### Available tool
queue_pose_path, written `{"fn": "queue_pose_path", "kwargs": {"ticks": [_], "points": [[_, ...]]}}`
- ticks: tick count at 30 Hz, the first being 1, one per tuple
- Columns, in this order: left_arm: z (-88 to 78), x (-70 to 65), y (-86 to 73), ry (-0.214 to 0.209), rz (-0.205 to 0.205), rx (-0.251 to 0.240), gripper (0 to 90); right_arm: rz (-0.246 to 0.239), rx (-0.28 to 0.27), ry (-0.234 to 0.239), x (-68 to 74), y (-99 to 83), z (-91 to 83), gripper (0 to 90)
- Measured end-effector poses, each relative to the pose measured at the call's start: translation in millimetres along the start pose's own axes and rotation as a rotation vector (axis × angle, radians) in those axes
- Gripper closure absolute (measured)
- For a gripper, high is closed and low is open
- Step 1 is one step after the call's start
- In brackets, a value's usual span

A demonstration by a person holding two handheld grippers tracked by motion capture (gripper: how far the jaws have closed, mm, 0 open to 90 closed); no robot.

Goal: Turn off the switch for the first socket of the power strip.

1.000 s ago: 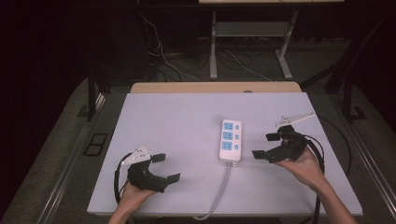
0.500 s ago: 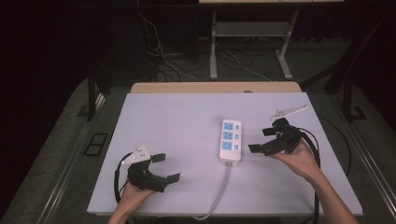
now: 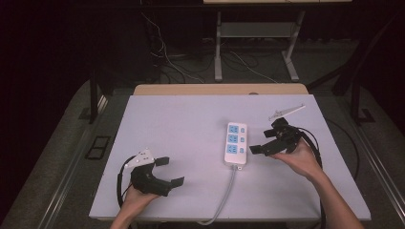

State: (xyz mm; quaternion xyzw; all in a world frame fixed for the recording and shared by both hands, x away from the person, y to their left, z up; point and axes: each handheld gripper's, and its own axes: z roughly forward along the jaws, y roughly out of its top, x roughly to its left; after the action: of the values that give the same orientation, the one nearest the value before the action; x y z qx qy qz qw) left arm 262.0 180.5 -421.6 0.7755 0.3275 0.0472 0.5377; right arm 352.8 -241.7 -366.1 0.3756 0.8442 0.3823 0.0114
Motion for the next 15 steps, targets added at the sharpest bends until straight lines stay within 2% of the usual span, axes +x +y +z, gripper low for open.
{"fn": "queue_pose_path", "kwargs": {"ticks": [15], "points": [[-0.6,2.8,-0.5,-0.001,-0.009,0.002,0.0,0.005,0.016,-0.001,-5.8,12.7,10.9,0.6]]}}
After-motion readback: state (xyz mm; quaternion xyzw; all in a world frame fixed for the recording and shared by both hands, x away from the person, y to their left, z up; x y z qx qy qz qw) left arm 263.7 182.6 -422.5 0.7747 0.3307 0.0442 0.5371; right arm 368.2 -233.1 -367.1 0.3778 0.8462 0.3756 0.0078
